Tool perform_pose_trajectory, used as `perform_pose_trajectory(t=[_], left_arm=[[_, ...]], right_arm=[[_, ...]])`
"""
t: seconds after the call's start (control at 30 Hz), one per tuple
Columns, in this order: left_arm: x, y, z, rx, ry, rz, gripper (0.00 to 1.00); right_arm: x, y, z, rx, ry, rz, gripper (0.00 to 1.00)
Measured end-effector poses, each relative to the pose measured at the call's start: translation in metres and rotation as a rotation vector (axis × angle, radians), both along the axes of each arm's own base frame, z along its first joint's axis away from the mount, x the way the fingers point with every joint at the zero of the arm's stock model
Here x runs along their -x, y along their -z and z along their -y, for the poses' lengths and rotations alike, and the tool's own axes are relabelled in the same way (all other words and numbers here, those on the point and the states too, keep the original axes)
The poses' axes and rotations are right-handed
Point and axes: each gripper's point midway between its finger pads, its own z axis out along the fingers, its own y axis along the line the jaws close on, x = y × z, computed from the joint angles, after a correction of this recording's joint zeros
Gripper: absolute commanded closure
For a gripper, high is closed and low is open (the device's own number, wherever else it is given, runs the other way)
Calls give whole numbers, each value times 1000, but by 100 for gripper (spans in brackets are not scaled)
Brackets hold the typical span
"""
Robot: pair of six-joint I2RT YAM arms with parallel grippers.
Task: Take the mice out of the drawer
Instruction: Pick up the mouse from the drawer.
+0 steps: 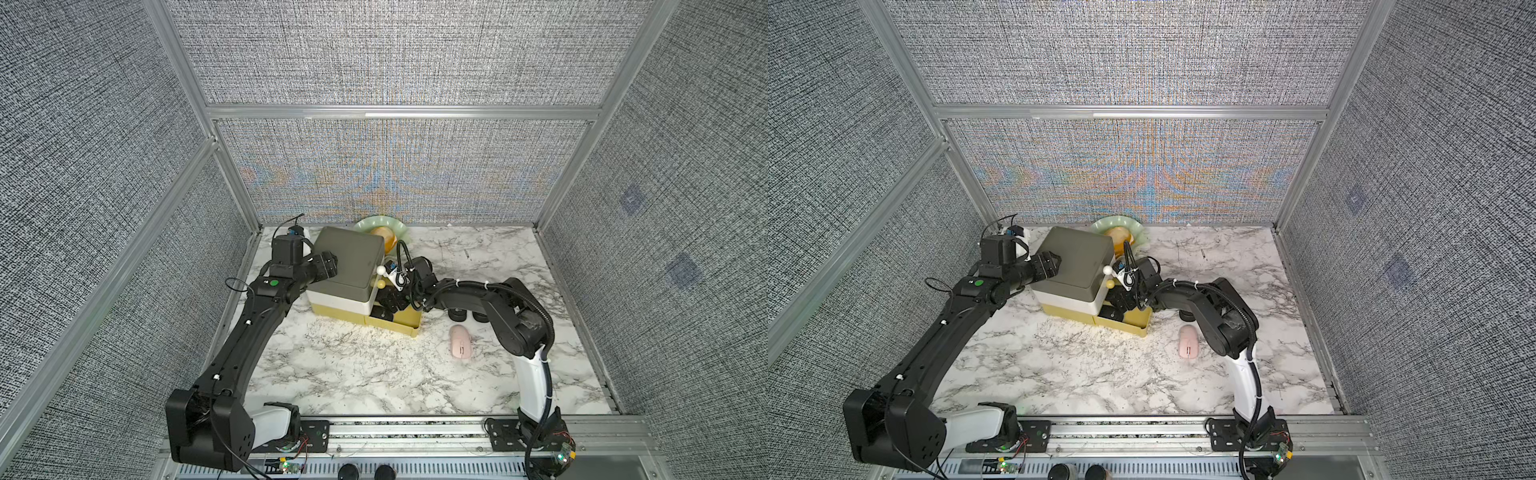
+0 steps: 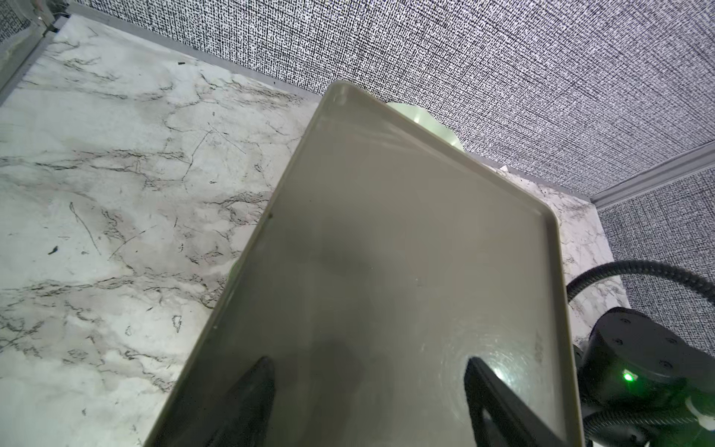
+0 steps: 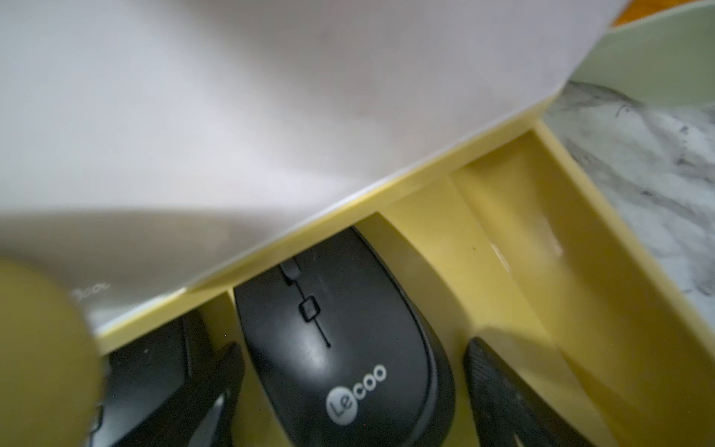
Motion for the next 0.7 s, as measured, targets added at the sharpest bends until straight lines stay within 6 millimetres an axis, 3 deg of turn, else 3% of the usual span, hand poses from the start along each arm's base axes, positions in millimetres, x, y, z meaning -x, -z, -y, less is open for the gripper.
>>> perform_pose_trajectory(t=[0.27,0.6,0.7], left_arm=[[-3,0,-3,2,-15,11,20],[-4,0,-7,-5,-33,18,21],[-4,0,-7,-6,-34,18,21]], right_arm=[[8,-1,3,0,-4,-2,33],[-7,-5,22,16,131,-20,34],[-10,-2,21,21,136,-29,27]])
